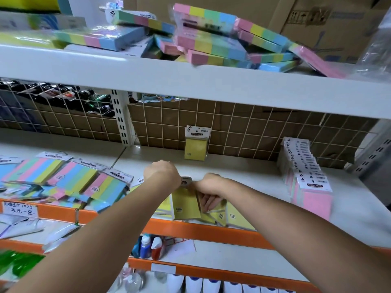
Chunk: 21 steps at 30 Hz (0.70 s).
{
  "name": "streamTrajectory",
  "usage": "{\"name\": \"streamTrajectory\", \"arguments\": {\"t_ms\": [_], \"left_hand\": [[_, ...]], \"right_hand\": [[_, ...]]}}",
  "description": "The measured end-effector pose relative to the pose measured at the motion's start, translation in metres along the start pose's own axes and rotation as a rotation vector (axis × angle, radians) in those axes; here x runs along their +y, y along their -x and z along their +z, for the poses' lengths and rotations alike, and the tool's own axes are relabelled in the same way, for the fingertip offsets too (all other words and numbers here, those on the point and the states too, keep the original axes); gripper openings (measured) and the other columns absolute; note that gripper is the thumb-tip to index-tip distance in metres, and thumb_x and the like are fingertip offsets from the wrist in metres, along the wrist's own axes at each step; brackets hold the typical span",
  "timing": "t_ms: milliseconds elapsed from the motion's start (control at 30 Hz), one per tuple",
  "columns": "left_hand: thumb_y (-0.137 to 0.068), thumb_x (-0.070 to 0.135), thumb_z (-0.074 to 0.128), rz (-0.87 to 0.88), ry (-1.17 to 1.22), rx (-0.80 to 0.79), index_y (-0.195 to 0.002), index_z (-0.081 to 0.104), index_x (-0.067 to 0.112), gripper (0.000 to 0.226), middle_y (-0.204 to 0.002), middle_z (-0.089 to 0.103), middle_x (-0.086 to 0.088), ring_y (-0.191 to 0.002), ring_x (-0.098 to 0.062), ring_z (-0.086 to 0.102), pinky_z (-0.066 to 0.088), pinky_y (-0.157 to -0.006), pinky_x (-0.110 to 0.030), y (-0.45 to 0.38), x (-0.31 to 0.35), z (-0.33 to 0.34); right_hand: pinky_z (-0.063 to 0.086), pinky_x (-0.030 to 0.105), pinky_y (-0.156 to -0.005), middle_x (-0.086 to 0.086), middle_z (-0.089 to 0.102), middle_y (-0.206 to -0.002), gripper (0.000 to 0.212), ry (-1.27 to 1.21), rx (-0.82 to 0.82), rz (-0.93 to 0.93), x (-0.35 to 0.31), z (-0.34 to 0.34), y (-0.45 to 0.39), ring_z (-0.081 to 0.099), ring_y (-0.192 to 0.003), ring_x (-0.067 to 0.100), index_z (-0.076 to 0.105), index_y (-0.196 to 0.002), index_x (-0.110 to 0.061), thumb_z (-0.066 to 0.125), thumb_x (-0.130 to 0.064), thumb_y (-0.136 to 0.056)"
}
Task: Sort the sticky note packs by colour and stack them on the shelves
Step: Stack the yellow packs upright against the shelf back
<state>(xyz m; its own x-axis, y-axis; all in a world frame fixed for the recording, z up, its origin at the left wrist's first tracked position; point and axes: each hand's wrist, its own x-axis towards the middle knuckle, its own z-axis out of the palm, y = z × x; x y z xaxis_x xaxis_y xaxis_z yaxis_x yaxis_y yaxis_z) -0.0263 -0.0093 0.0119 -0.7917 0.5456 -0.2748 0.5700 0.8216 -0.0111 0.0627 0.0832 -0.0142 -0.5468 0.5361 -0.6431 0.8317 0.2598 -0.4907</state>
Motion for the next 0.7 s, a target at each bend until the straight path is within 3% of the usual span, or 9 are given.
{"name": "streamTrajectory", "arguments": {"t_ms": [100, 200, 267, 367, 467, 600, 700], "left_hand": [[-0.092, 0.031, 0.047, -0.020, 0.140, -0.099, -0.083, 0.055, 0.008, 0.026, -0.066, 0.063, -0.001, -0.064, -0.021, 0.066, 0.047, -0.058, -0.020, 0.001, 0.002, -0.002], [-0.092, 0.024, 0.043, -0.036, 0.267, -0.207, -0.076, 0.056, 0.002, 0.031, -0.050, 0.066, -0.009, -0.050, -0.020, 0.067, 0.051, -0.059, -0.019, 0.004, 0.007, -0.007], [-0.092, 0.018, 0.039, -0.027, 0.299, -0.219, -0.073, 0.055, -0.001, 0.031, -0.046, 0.063, -0.012, -0.046, -0.021, 0.065, 0.052, -0.059, -0.020, 0.002, 0.011, -0.009], [-0.093, 0.020, 0.047, -0.012, 0.366, -0.220, -0.071, 0.053, -0.002, 0.031, -0.045, 0.060, -0.015, -0.048, -0.025, 0.063, 0.056, -0.063, -0.027, -0.002, 0.014, -0.014], [-0.093, 0.011, 0.042, 0.030, 0.461, -0.172, -0.078, 0.056, -0.004, 0.026, -0.062, 0.061, -0.019, -0.051, -0.028, 0.061, 0.056, -0.061, -0.034, -0.012, 0.014, -0.018], [-0.096, 0.011, 0.038, 0.078, 0.636, -0.126, -0.120, 0.054, 0.002, 0.030, -0.089, 0.064, -0.020, -0.067, -0.031, 0.061, 0.055, -0.063, -0.035, -0.027, 0.010, -0.019], [-0.099, 0.012, 0.038, 0.116, 0.771, -0.063, -0.138, 0.044, 0.013, 0.040, -0.115, 0.061, -0.013, -0.100, -0.035, 0.063, 0.055, -0.080, -0.039, -0.034, 0.011, -0.022]], "right_hand": [[0.057, 0.029, -0.056, 0.021, 0.067, -0.077, 0.061, -0.021, -0.022, 0.017, -0.001, 0.000, 0.000, 0.065, -0.050, 0.024, 0.056, -0.085, 0.008, 0.053, -0.053, -0.091], [0.056, 0.028, -0.055, 0.022, 0.064, -0.087, 0.057, -0.084, -0.080, 0.024, -0.003, -0.001, 0.002, 0.064, -0.055, 0.024, 0.049, -0.116, 0.011, 0.047, -0.043, -0.098], [0.056, 0.029, -0.057, 0.019, 0.064, -0.080, 0.057, -0.106, -0.109, 0.021, -0.006, -0.003, 0.003, 0.063, -0.055, 0.023, 0.041, -0.131, 0.009, 0.041, -0.040, -0.101], [0.055, 0.030, -0.061, 0.015, 0.063, -0.076, 0.064, -0.092, -0.128, 0.011, -0.010, -0.008, 0.003, 0.064, -0.057, 0.023, 0.040, -0.133, 0.004, 0.039, -0.050, -0.099], [0.056, 0.031, -0.064, 0.013, 0.064, -0.078, 0.060, -0.071, -0.060, -0.032, -0.011, -0.016, 0.001, 0.065, -0.058, 0.022, 0.045, -0.127, 0.001, 0.044, -0.051, -0.097], [0.057, 0.030, -0.063, 0.009, 0.060, -0.095, 0.049, -0.095, 0.080, -0.115, -0.006, -0.030, -0.003, 0.063, -0.064, 0.018, 0.047, -0.112, -0.009, 0.054, -0.053, -0.091], [0.056, 0.028, -0.062, 0.008, 0.060, -0.096, 0.042, -0.196, 0.001, -0.152, -0.002, -0.038, -0.006, 0.062, -0.066, 0.016, 0.047, -0.111, -0.012, 0.056, -0.048, -0.093]]}}
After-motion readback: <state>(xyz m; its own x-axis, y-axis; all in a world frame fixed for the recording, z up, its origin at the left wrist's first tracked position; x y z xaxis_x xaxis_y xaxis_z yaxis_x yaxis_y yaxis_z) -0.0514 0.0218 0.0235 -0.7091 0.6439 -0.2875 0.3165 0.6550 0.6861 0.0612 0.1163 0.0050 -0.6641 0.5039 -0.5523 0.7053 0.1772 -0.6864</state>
